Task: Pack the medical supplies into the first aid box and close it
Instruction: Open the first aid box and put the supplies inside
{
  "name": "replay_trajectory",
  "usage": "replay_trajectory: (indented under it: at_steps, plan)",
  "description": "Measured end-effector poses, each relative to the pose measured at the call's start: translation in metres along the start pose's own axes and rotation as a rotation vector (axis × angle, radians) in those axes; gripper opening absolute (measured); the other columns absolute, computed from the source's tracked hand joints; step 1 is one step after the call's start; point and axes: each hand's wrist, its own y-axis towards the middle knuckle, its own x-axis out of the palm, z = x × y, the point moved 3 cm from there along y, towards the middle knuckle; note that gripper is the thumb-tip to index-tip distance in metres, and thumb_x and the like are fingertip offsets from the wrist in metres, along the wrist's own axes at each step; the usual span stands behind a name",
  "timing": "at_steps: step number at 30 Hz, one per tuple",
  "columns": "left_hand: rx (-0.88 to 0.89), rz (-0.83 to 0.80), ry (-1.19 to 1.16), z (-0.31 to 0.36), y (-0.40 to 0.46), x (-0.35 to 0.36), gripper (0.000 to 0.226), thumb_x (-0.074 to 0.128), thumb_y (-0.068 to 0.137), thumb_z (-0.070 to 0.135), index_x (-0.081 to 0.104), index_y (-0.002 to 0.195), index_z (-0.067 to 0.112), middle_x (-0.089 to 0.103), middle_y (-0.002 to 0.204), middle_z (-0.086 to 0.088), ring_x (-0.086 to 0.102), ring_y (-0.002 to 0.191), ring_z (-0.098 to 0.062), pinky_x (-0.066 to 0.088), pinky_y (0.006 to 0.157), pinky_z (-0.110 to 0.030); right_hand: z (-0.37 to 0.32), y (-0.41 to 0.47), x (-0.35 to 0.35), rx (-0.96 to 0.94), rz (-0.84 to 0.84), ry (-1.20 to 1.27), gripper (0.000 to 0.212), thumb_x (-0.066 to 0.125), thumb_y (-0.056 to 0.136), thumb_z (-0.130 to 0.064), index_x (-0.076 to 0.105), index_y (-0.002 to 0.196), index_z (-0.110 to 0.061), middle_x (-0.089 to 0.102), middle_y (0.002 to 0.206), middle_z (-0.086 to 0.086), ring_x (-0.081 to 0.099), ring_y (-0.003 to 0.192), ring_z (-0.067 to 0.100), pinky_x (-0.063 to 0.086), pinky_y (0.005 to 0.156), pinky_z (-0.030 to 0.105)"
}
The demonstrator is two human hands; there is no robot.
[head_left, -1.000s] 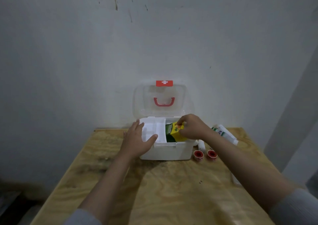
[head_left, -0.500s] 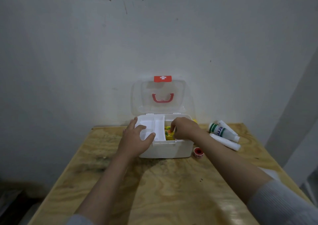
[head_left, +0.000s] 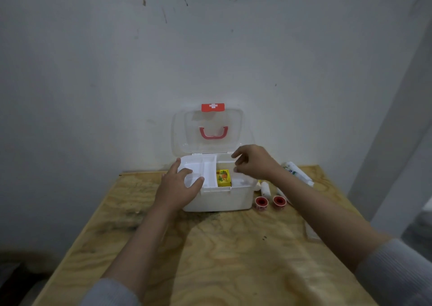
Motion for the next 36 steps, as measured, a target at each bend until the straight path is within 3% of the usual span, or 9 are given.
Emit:
replay_trajectory:
  at_steps: [5,8,15,19,26,34,36]
  plan:
    - [0.016,-0.012,-0.017,-0.002,0.003,-0.002,0.058,0.055,0.082,0.061,0.058,0.127,0.023,0.019,0.158,0.002,0.027,0.141,-0.029,0.029,0.112,-0.051,0.022,-0.052,-0.057,-0.010,0.103,-0.060,0.028,0.074,0.071,-0.008,0.069,0.097,-0.014,0.071,0.087,0.004,0.064,0.078,0.013,0.052,0.078,0.026]
    - [0.011,-0.015,-0.038,0.000,0.002,-0.001,0.060,0.057,0.081,0.062,0.058,0.126,0.022,0.019,0.158,0.002,0.026,0.142,-0.029,0.027,0.112,-0.052,0.054,-0.095,-0.077,0.064,0.058,-0.122,0.028,0.076,0.071,-0.010,0.069,0.097,-0.016,0.069,0.086,0.001,0.063,0.076,0.009,0.052,0.075,0.026]
    - [0.003,-0.025,-0.070,0.000,0.002,-0.001,0.064,0.061,0.077,0.063,0.058,0.126,0.021,0.019,0.158,0.002,0.024,0.142,-0.030,0.028,0.112,-0.050,0.142,-0.174,-0.081,0.363,-0.200,-0.388,0.055,0.079,0.069,-0.034,0.056,0.118,-0.027,0.056,0.121,-0.001,0.053,0.104,0.014,0.042,0.084,0.023]
    - [0.007,-0.027,-0.072,0.001,0.000,-0.002,0.065,0.061,0.077,0.062,0.058,0.127,0.020,0.019,0.158,0.003,0.025,0.141,-0.030,0.029,0.110,-0.049,0.159,-0.193,-0.076,0.374,-0.155,-0.312,0.047,0.081,0.065,-0.030,0.054,0.102,-0.040,0.057,0.122,0.000,0.057,0.094,0.014,0.048,0.083,0.027]
    - [0.009,-0.031,-0.074,0.001,-0.002,-0.003,0.066,0.061,0.078,0.063,0.058,0.127,0.019,0.019,0.158,0.003,0.025,0.142,-0.029,0.031,0.109,-0.048,0.148,-0.200,-0.074,0.324,-0.060,-0.165,0.038,0.083,0.065,-0.025,0.066,0.098,-0.032,0.055,0.114,-0.007,0.060,0.084,0.008,0.048,0.067,0.020]
    - [0.013,-0.015,-0.081,0.007,-0.005,-0.006,0.066,0.061,0.078,0.060,0.057,0.128,0.017,0.018,0.159,0.004,0.029,0.141,-0.022,0.033,0.106,-0.042,0.077,-0.169,-0.080,0.113,0.159,0.062,0.030,0.083,0.065,-0.028,0.066,0.086,-0.040,0.066,0.104,-0.002,0.065,0.083,0.017,0.056,0.078,0.035]
    - [0.013,-0.016,-0.077,0.007,-0.005,-0.007,0.066,0.061,0.078,0.060,0.057,0.128,0.017,0.017,0.159,0.004,0.029,0.141,-0.022,0.034,0.105,-0.041,0.056,-0.151,-0.081,0.056,0.209,0.046,0.031,0.083,0.065,-0.029,0.067,0.090,-0.038,0.064,0.102,-0.005,0.063,0.081,0.010,0.054,0.074,0.028]
